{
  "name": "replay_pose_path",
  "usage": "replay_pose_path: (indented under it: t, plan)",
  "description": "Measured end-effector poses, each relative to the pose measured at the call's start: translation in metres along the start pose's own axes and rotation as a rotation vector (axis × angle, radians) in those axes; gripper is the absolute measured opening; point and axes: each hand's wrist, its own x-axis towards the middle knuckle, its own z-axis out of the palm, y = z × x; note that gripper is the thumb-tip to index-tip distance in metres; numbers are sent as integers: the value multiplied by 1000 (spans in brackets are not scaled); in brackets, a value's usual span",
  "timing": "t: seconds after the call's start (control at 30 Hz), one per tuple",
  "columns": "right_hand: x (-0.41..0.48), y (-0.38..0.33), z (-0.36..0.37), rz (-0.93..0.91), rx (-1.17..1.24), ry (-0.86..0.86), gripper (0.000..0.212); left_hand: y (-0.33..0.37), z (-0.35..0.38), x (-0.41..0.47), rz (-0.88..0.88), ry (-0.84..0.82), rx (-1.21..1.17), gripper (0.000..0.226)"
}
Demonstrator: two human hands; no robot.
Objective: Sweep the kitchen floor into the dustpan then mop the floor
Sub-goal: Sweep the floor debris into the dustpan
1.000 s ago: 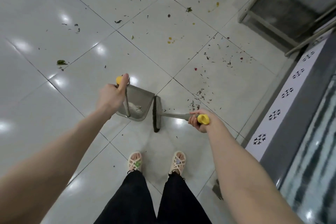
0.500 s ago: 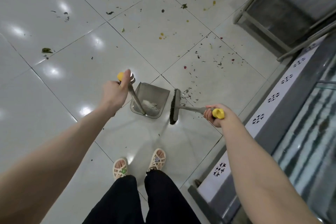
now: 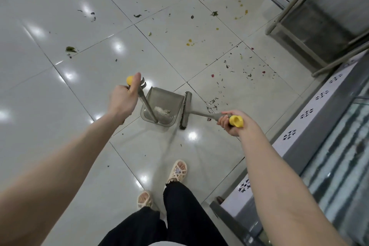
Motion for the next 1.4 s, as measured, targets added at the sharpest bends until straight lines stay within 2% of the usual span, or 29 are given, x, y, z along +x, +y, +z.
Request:
replay_pose_path:
  t: [0.27,0.5,0.7,0.87,1.03,1.4]
  plan:
    - [15,87,77,49,-50,-67,20,-67,-91,-28,-28,165,35,76]
    - [36,175,145,178,-125,-132,22,-133,-170,-63,-129,273,50,81]
    - [50,237,183,299,-151,-210,16,-174,-213,-90,-197,354,7,83]
    - [57,268,198,392,-210,-220,25,-195,-230,-101,-212,401,-14,88]
    - [62,262,189,345,-297,-144,26,-206,-218,-103,-228,387,-17,82]
    - [24,171,97,193,-335,36,28,-176,-136,-106,-219,300,-103,67]
